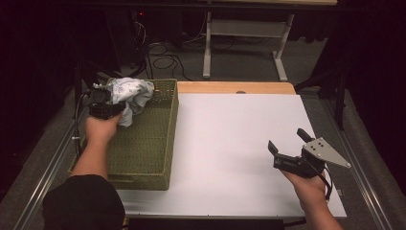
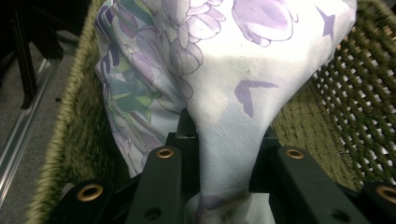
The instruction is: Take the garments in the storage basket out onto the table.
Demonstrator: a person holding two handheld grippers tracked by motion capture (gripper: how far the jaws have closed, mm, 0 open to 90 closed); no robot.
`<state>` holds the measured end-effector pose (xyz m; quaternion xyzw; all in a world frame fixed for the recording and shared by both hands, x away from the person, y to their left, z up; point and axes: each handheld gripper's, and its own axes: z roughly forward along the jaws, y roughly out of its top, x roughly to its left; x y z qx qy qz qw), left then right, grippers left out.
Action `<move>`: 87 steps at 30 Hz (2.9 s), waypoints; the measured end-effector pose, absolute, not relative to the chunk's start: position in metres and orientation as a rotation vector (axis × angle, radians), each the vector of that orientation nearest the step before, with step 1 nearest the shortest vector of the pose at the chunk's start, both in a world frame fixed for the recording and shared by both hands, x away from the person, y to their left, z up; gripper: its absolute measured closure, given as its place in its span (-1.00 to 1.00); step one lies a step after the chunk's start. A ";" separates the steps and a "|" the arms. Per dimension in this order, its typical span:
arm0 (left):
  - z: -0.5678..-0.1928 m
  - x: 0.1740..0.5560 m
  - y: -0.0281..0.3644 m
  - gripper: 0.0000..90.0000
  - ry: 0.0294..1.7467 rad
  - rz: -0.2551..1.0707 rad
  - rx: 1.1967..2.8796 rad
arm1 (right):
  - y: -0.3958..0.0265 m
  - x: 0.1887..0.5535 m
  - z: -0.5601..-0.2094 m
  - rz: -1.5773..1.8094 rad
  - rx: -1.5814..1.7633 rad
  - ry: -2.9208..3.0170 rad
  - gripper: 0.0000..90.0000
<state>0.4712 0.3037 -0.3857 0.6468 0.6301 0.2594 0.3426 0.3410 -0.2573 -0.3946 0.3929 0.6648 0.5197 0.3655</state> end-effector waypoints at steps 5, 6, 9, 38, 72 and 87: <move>-0.379 0.463 0.301 0.61 1.599 0.709 1.655 | -0.256 0.341 -0.395 1.337 1.007 1.711 -0.98; -0.377 0.461 0.301 0.61 1.593 0.710 1.647 | -0.256 0.340 -0.395 1.337 1.004 1.713 -0.98; -0.372 0.455 0.301 0.61 1.576 0.721 1.643 | -0.255 0.340 -0.395 1.336 1.003 1.714 -0.98; -0.346 0.422 0.289 0.60 1.440 0.798 1.598 | -0.253 0.340 -0.395 1.339 1.001 1.719 -0.98; -0.314 0.387 0.197 0.60 1.152 0.758 1.601 | -0.250 0.337 -0.395 1.339 0.985 1.724 -0.98; -0.310 0.382 0.157 0.60 1.072 0.701 1.614 | -0.251 0.337 -0.394 1.339 0.983 1.720 -0.98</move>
